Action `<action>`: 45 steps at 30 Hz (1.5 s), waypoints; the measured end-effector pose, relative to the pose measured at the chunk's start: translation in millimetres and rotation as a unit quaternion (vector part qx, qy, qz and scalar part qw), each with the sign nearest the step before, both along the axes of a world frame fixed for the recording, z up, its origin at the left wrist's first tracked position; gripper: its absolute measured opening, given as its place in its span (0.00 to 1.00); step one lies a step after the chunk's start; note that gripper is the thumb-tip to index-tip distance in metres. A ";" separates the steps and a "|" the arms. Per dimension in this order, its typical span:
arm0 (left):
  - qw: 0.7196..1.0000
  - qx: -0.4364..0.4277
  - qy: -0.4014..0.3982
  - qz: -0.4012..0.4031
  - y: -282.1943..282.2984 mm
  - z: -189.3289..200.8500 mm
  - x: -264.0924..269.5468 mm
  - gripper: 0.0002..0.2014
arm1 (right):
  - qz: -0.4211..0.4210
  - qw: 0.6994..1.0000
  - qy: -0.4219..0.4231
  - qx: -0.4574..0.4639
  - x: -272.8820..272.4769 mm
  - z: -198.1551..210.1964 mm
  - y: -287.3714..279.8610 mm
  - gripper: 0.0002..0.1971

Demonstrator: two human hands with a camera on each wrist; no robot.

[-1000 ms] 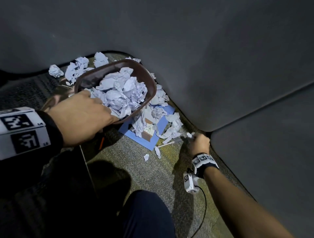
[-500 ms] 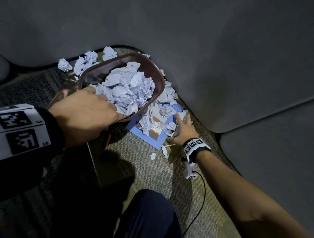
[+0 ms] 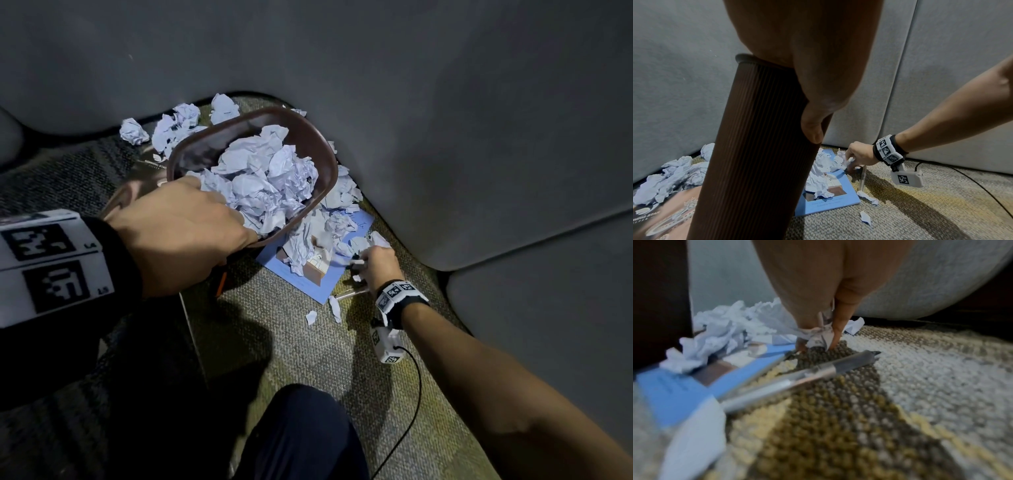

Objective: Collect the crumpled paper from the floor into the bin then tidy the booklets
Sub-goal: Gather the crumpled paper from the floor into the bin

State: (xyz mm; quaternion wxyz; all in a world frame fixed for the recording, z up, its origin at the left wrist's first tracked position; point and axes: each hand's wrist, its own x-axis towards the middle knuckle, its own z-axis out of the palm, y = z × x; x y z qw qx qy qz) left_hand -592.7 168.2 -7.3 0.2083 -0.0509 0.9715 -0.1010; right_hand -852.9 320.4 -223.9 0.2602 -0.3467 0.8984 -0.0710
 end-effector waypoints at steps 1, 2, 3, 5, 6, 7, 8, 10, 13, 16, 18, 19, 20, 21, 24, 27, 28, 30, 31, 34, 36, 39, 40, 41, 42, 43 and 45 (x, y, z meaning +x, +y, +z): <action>1.000 0.002 0.000 0.001 0.8 1.0 0.4 0.02 | -0.027 0.999 0.005 -0.021 3.5 3.5 -0.2 0.05; 1.000 0.007 0.003 0.001 1.5 2.2 0.4 0.02 | -0.029 0.998 0.030 -0.038 6.7 8.4 0.4 0.06; 1.000 0.011 0.006 0.005 2.0 3.7 0.9 0.02 | -0.028 0.997 0.042 -0.062 8.4 12.9 1.5 0.07; 1.000 0.015 0.010 0.008 0.8 6.8 1.7 0.03 | -0.044 0.989 0.052 -0.131 8.6 33.2 -1.4 0.08; 1.000 0.017 0.009 0.008 1.8 5.9 1.3 0.05 | -0.047 0.982 0.065 -0.170 10.4 51.0 -2.3 0.09; 1.000 0.019 0.011 0.009 0.7 5.9 1.6 0.06 | -0.047 0.971 0.088 -0.216 11.2 72.0 -8.8 0.09; 1.000 0.020 0.012 0.010 0.7 6.0 1.7 0.06 | -0.041 0.955 0.108 -0.271 13.3 95.6 -16.9 0.11; 1.000 0.022 0.011 0.010 1.1 5.4 0.6 0.06 | -0.025 0.918 0.123 -0.377 22.6 148.5 -40.4 0.12; 1.000 0.021 0.012 0.012 1.8 5.9 -1.3 0.08 | 0.070 0.907 0.091 -0.405 51.0 202.4 -90.9 0.07; 1.000 0.015 0.017 0.009 0.8 5.4 0.7 0.09 | 0.291 0.931 0.054 -0.214 78.0 196.7 -134.6 0.10; 1.000 0.011 0.013 0.006 -0.9 6.5 3.5 0.09 | 0.413 0.907 0.049 -0.068 86.9 185.0 -149.1 0.18; 1.000 0.015 0.007 0.006 -1.9 6.3 5.0 0.09 | 0.447 0.893 0.036 -0.034 87.2 186.6 -152.1 0.22; 1.000 0.021 0.004 0.009 -2.7 6.2 6.1 0.09 | 0.467 0.883 0.021 -0.024 84.7 191.4 -153.8 0.26; 1.000 0.024 0.007 0.013 -4.2 5.2 7.3 0.09 | 0.477 0.878 0.003 -0.030 81.5 198.6 -154.0 0.31; 0.999 0.032 0.027 0.033 -10.2 0.7 12.1 0.08 | 0.470 0.878 -0.040 -0.077 73.3 221.0 -151.3 0.38; 0.999 0.038 0.019 0.034 -12.5 0.0 14.0 0.08 | 0.472 0.876 -0.009 -0.096 72.5 233.9 -145.2 0.39; 0.999 0.038 0.018 0.033 -12.1 0.8 13.5 0.08 | 0.463 0.880 0.005 -0.105 71.1 236.7 -143.8 0.36; 0.999 0.040 0.024 0.028 -11.8 2.8 12.3 0.09 | 0.440 0.885 0.036 -0.149 63.8 239.2 -140.1 0.25; 0.999 0.040 0.026 0.025 -12.3 2.2 12.2 0.09 | 0.426 0.885 0.058 -0.177 58.9 238.2 -137.0 0.18; 0.998 0.046 0.022 0.031 -13.7 0.8 13.8 0.08 | 0.323 0.903 0.121 -0.256 44.4 223.0 -137.7 0.15; 0.998 0.045 0.020 0.030 -13.1 0.7 13.9 0.07 | 0.252 0.930 0.079 -0.255 36.8 207.1 -155.8 0.25; 0.999 0.042 0.005 0.032 -13.2 -0.4 14.2 0.08 | 0.280 0.951 -0.053 -0.117 35.7 188.8 -191.0 0.29; 0.998 0.045 -0.002 0.036 -14.2 -0.4 15.6 0.08 | 0.294 0.949 -0.073 -0.085 38.1 186.0 -198.3 0.26; 0.998 0.046 -0.011 0.040 -15.9 -1.0 18.8 0.09 | 0.291 0.948 -0.094 -0.086 39.9 183.9 -203.8 0.25; 0.998 0.045 -0.017 0.045 -18.1 -2.0 23.3 0.08 | 0.273 0.947 -0.124 -0.114 39.8 182.8 -206.1 0.24; 0.998 0.040 -0.019 0.048 -20.9 -1.9 26.5 0.07 | 0.241 0.944 -0.159 -0.160 36.6 181.7 -205.9 0.23; 0.997 0.036 0.008 0.061 -30.7 -0.2 38.6 0.05 | 0.164 0.931 -0.211 -0.248 20.6 175.6 -199.2 0.19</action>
